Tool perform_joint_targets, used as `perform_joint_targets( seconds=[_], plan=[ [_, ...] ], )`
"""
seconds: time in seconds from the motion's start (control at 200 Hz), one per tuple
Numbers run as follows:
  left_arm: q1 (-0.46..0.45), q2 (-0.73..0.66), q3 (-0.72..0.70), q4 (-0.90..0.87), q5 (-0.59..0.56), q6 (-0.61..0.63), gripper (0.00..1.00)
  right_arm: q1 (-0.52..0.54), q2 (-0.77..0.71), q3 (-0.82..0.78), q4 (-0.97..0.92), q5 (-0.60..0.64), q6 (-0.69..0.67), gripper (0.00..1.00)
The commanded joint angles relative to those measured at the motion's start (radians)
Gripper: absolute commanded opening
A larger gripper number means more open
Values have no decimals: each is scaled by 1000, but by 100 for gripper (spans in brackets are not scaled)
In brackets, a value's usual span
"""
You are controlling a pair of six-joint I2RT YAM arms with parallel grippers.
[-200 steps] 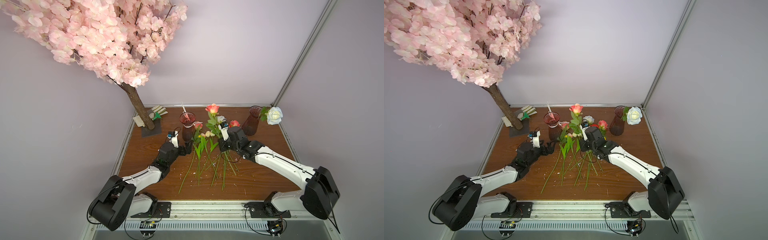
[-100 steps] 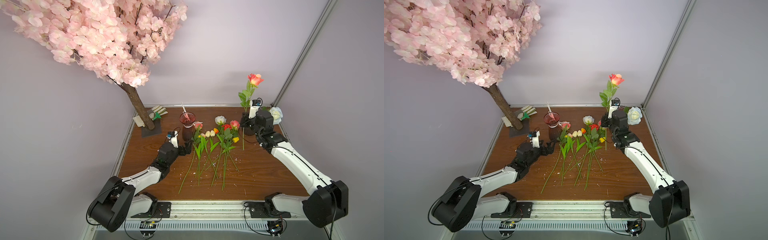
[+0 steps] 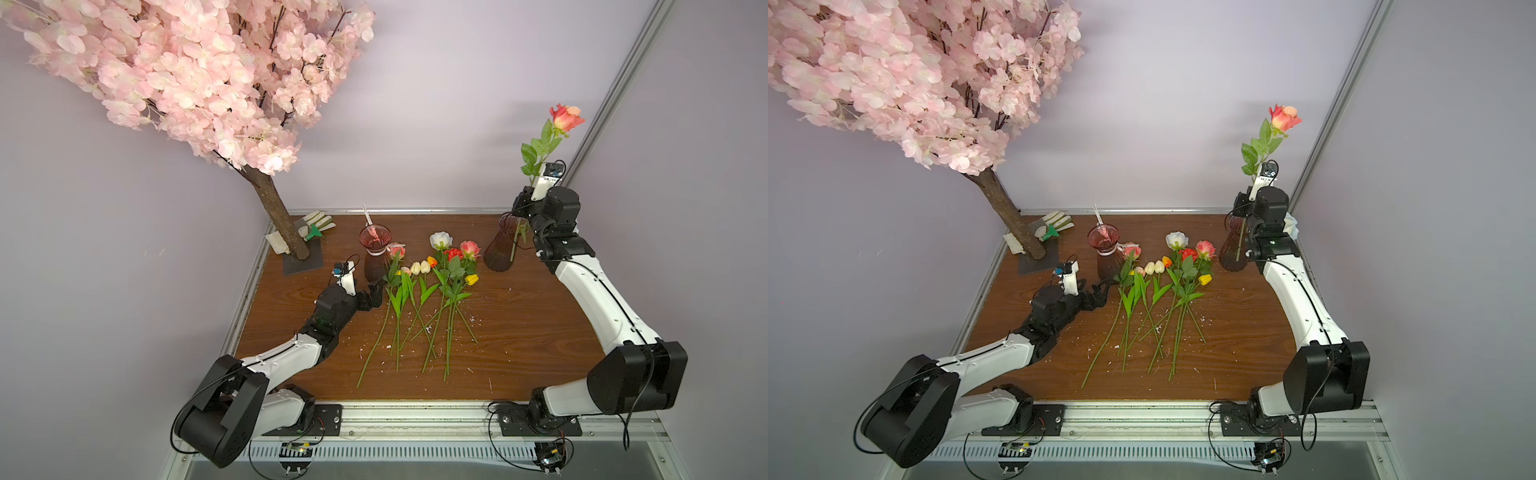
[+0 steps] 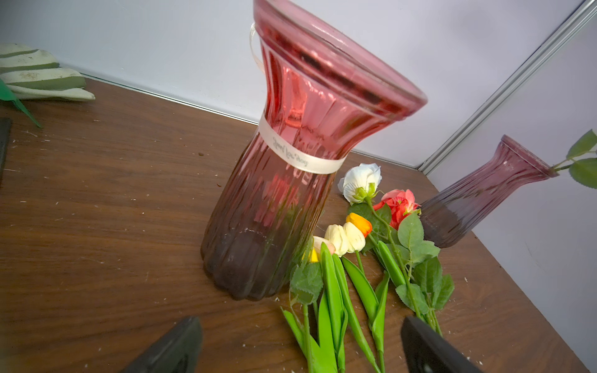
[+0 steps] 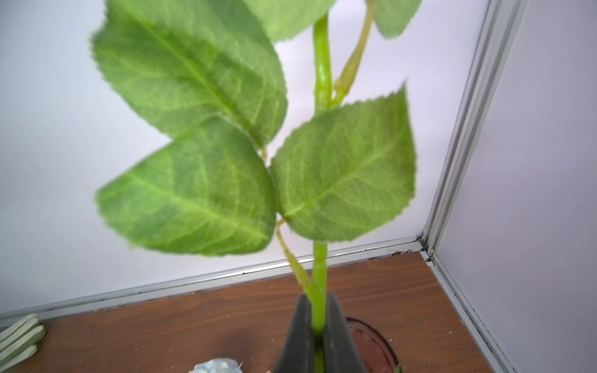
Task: Arrange the flowers in different vases according to their variety
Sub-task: Insert the flower into the vase.
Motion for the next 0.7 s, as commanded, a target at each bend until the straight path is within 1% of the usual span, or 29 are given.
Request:
perform_joint_targets(
  seconds=[0.0,0.12,0.325,0.535,0.696],
  plan=[
    [-11,-19,-9,6,-7,16,100,-4,35,89,100,61,-54,0],
    [-11,-22,-9,3,-10,17,100,-16,93,145,145,69,-73,0],
    [-10,-26,-10,3,-12,22,100,-18,160,217,225,56,-67,0],
    [-10,-29,-11,3,-15,25,100,-17,201,197,306,66,-97,0],
    [-11,-31,-11,3,-14,25,100,-18,203,114,348,62,-108,0]
  ],
)
